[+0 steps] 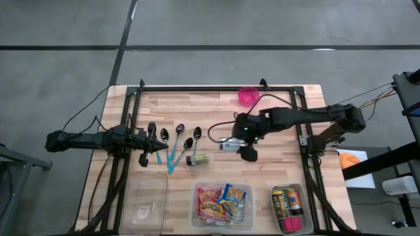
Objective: Pick & Place Food Item
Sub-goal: Put the golden seasoning bottle into the gray bin
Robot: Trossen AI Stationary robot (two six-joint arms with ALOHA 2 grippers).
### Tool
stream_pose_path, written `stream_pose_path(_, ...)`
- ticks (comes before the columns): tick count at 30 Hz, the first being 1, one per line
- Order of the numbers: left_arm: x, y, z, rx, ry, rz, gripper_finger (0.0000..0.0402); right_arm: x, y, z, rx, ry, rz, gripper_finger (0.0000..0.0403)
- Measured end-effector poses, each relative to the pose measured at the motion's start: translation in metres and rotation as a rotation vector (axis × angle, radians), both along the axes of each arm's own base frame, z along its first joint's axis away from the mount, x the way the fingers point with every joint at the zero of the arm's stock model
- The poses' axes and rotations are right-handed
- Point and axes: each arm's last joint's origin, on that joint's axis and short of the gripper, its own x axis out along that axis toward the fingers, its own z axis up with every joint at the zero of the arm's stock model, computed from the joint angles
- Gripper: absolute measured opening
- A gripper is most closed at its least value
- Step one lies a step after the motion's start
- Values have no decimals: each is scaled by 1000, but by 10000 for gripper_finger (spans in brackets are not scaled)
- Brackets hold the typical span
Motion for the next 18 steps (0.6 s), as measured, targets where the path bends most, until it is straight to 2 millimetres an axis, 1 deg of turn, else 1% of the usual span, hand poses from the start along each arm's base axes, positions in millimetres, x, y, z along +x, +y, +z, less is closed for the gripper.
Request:
stream_pose_path(5, 0, 0, 0, 0, 0, 0, 0, -29, 1, 17, 40, 46, -184, 273)
stream_pose_path(9, 0, 0, 0, 0, 0, 0, 0, -52, 8, 27, 67, 76, -309, 273)
stream_pose_path(13, 0, 0, 0, 0, 0, 0, 0, -74, 21, 34, 118, 122, -429, 273)
stream_pose_path(18, 0, 0, 0, 0, 0, 0, 0, -99, 44, 38, 163, 203, -559, 273)
